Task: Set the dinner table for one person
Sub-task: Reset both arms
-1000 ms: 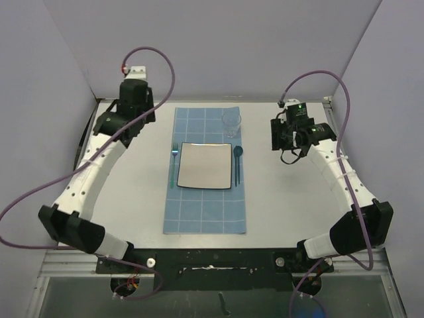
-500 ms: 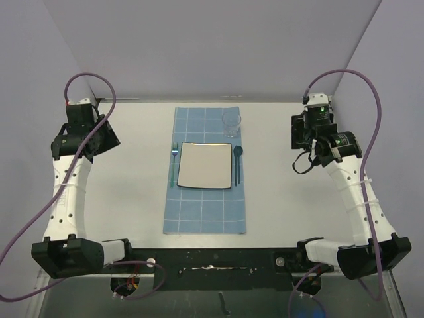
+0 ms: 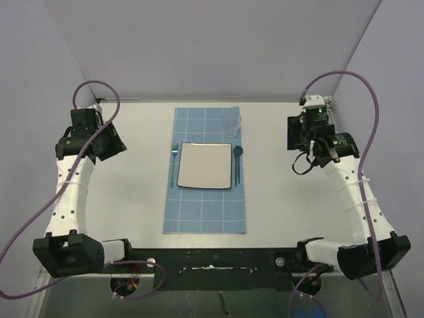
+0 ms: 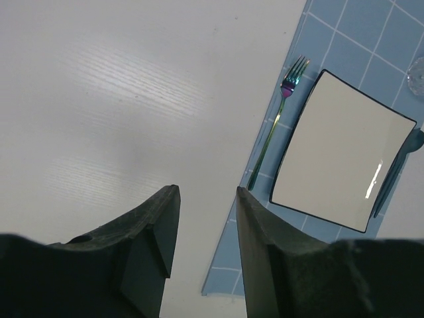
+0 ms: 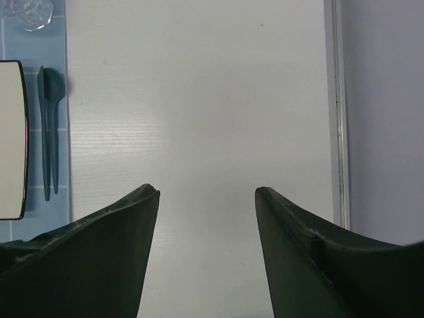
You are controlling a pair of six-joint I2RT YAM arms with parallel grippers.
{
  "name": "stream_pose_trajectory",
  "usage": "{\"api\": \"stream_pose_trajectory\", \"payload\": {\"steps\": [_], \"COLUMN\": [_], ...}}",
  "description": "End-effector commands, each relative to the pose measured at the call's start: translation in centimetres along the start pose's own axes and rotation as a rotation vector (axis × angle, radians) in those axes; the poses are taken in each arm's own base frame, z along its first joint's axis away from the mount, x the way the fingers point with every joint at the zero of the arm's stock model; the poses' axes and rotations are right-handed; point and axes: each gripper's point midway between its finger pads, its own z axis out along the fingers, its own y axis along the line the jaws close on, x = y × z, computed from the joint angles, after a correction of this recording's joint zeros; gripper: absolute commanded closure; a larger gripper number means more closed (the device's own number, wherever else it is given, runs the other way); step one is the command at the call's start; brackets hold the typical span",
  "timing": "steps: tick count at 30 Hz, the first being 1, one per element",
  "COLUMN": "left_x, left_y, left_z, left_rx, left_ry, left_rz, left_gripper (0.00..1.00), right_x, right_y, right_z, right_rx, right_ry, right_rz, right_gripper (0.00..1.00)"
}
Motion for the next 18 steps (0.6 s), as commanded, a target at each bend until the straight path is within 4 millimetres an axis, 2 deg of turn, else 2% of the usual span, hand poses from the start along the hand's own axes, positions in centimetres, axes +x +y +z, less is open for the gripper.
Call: {"api": "stream_pose_trajectory", "payload": {"steps": [1, 14, 18], "left_x": [-0.8, -0.6, -0.7], "left_y": [-0.3, 0.0, 0.0], "left_z": [0.8, 1.4, 1.2], "left_rx": [0.017, 0.006, 0.007], "left_ry": [-0.021, -0.004, -0.013], "left_rz": [-0.019, -0.02, -0.019], "left_gripper": [0.62, 0.63, 0.63], "right_x": [-1.3, -0.7, -0.7], "right_y": [0.1, 0.7, 0.4], "right_z": [0.2, 1.2, 1.0], "right_rx": [-0.004, -0.028, -0.01], "right_ry": [-0.064, -0.068, -0.071], "right_rz": [0.02, -0.002, 0.009], "right_gripper": [0.39, 0.41, 0.36]}}
